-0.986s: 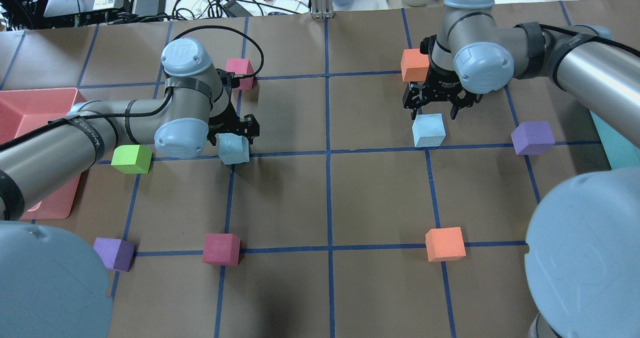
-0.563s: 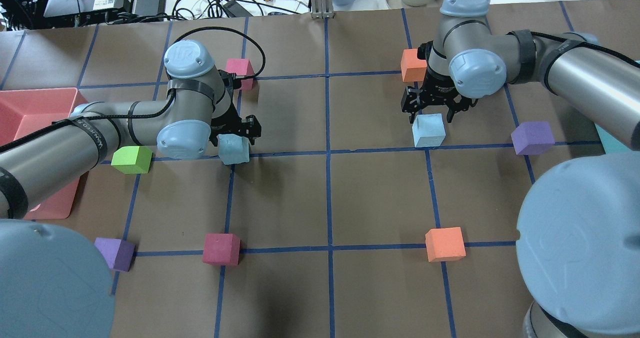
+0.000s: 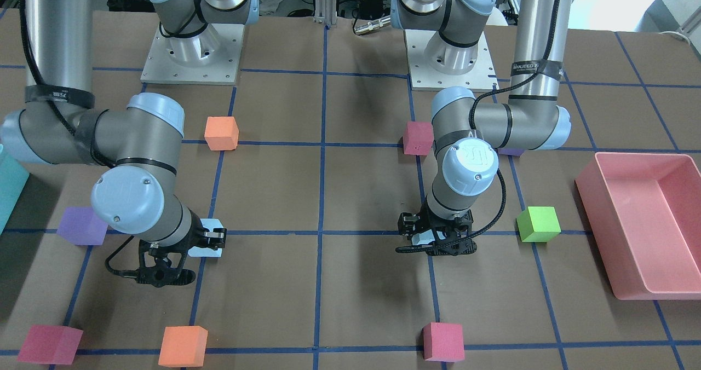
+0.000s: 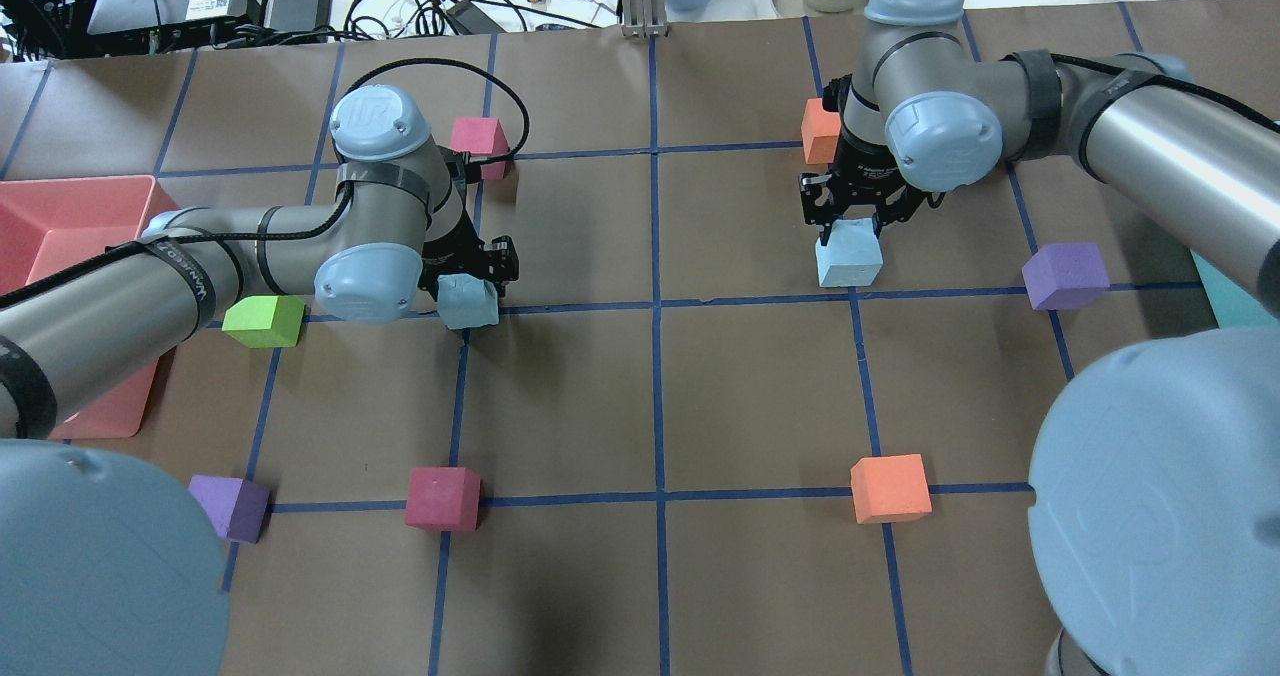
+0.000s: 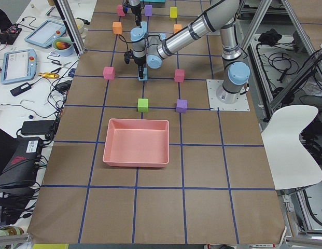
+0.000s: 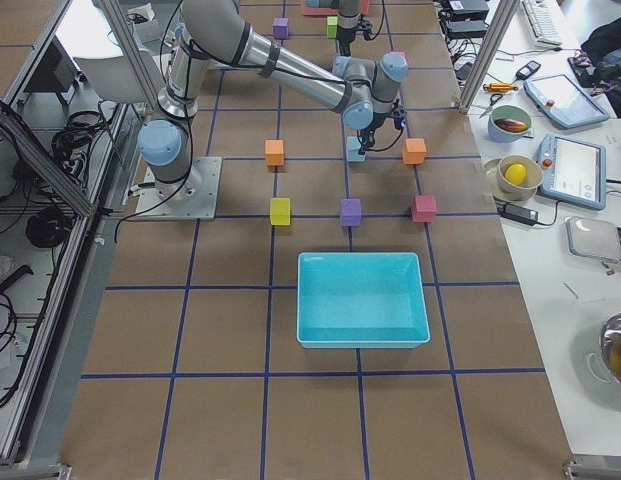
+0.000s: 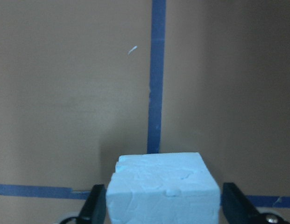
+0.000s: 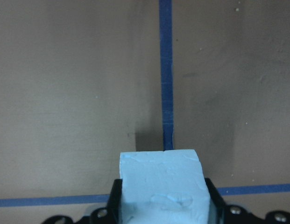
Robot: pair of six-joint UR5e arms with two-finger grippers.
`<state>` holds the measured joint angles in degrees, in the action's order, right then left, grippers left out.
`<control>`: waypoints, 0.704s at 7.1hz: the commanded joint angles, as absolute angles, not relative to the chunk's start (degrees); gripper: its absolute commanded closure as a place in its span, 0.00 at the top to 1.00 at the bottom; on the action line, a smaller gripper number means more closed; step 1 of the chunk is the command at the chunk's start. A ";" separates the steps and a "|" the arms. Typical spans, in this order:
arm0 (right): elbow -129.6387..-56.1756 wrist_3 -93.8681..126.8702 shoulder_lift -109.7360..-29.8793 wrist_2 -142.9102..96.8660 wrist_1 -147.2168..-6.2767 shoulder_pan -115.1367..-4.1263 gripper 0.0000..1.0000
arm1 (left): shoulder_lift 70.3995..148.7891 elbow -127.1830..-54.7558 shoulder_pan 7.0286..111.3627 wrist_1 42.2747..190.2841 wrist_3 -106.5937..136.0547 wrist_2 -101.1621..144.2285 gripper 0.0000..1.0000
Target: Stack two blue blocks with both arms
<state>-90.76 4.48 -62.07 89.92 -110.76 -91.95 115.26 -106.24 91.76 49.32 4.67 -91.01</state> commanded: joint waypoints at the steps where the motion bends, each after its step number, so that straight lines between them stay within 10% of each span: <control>1: -90.70 14.01 -63.81 88.24 -109.77 -100.41 0.00 | 115.31 -106.96 91.76 48.87 4.66 -90.79 0.46; 3: -90.96 16.69 -63.46 86.41 -109.86 -106.50 0.00 | 114.70 -106.61 91.50 48.87 4.57 -90.88 0.00; 5: -91.14 20.56 -61.71 85.96 -110.83 -109.58 0.00 | 113.39 -106.17 91.49 49.39 4.66 -90.97 0.00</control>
<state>-91.01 18.64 -62.92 86.33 -110.46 -107.31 114.21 -106.48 91.49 49.10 4.64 -90.89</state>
